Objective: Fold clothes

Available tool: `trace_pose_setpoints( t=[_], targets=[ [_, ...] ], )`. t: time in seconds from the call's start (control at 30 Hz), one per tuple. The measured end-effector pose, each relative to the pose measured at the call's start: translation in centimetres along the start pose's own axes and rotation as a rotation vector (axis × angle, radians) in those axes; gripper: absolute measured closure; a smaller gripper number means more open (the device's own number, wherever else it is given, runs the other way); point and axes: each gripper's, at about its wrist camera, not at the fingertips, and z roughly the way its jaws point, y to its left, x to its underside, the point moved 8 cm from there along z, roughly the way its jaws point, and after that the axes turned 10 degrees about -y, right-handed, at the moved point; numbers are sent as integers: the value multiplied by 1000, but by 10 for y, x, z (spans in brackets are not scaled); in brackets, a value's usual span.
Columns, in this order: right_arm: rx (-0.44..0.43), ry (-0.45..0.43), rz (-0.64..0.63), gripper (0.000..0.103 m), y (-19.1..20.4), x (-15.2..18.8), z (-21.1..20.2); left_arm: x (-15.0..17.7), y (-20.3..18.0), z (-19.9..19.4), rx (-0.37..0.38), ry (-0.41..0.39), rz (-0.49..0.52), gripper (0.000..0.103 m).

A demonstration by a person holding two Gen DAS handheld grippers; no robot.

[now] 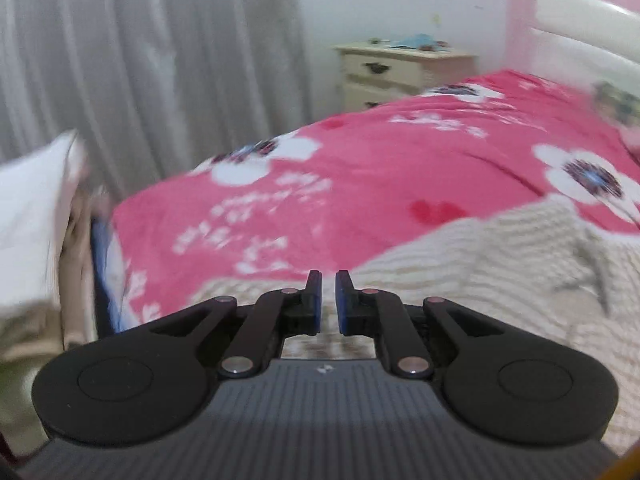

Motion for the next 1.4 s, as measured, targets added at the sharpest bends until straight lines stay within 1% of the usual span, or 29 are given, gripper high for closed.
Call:
trace_pose_setpoints(
  t=[0.03,0.1,0.17,0.2,0.23,0.27,0.3,0.33,0.4,0.47,0.5,0.57,0.63,0.67,0.73,0.77,0.83,0.87,0.9,0.93,0.97,1.0,1.07,1.17,1.2,1.23,1.27,1.33,1.4],
  targets=[
    [15,16,-2,95,2,5,10,0,0,-1,-2,-2,1,61],
    [51,81,-1,97,-3,22,36,2,0,-2,-5,-8,-3,61],
    [56,142,19,98,-14,42,57,3,-1,-4,-8,-12,-8,61],
    [60,116,32,98,-13,37,56,3,-1,-5,-8,-13,-12,61],
    [57,120,50,97,-10,29,52,3,-1,-7,-7,-14,-16,61],
    [54,124,68,92,-7,21,47,4,0,-9,-6,-16,-20,61],
    [38,120,93,92,-3,13,42,6,1,-10,-4,-19,-24,61],
    [-13,97,139,89,3,8,36,7,2,-11,-3,-21,-25,60],
    [-84,113,203,80,16,14,38,6,2,-12,-3,-21,-25,60],
    [-62,170,184,74,28,30,59,5,2,-11,-8,-18,-16,58],
    [-46,178,167,74,32,38,68,4,1,-12,-12,-17,-8,57],
    [-32,142,166,73,35,38,73,3,-1,-12,-16,-13,-4,56],
    [-39,182,210,72,30,24,67,4,-1,-13,-22,-17,-19,54],
    [-35,199,224,69,24,16,58,4,-1,-14,-27,-22,-27,54],
    [-4,234,206,59,9,-2,36,3,-1,-18,-42,-28,-46,54],
    [13,254,182,51,-1,-12,21,2,-2,-20,-47,-29,-51,53],
    [72,270,117,45,-24,-37,-22,-3,-2,-26,-61,-33,-53,51],
    [105,254,96,37,-34,-49,-49,-8,-2,-30,-71,-40,-47,51],
    [137,238,74,24,-45,-61,-75,-13,-1,-34,-80,-48,-42,51],
    [169,218,54,17,-54,-72,-101,-20,-2,-37,-88,-58,-37,51],
    [201,180,43,8,-58,-79,-125,-28,-2,-40,-97,-72,-34,51],
    [244,123,47,1,-66,-87,-155,-39,-2,-45,-105,-88,-31,51],
    [326,13,64,1,-83,-100,-214,-62,-2,-53,-122,-122,-25,51],
    [434,-70,193,1,-108,-91,-285,-110,-7,-60,-136,-175,-7,50],
    [465,-90,210,1,-114,-87,-302,-126,-10,-57,-147,-180,7,47],
    [491,-114,215,1,-119,-81,-320,-145,-14,-53,-158,-170,28,44],
    [501,-139,214,1,-124,-75,-334,-162,-18,-47,-172,-150,42,44],
    [505,-159,209,1,-132,-62,-346,-194,-21,-28,-198,-100,34,44],
    [516,-134,193,1,-140,-42,-342,-220,-21,-1,-204,-30,19,44]
  ],
)
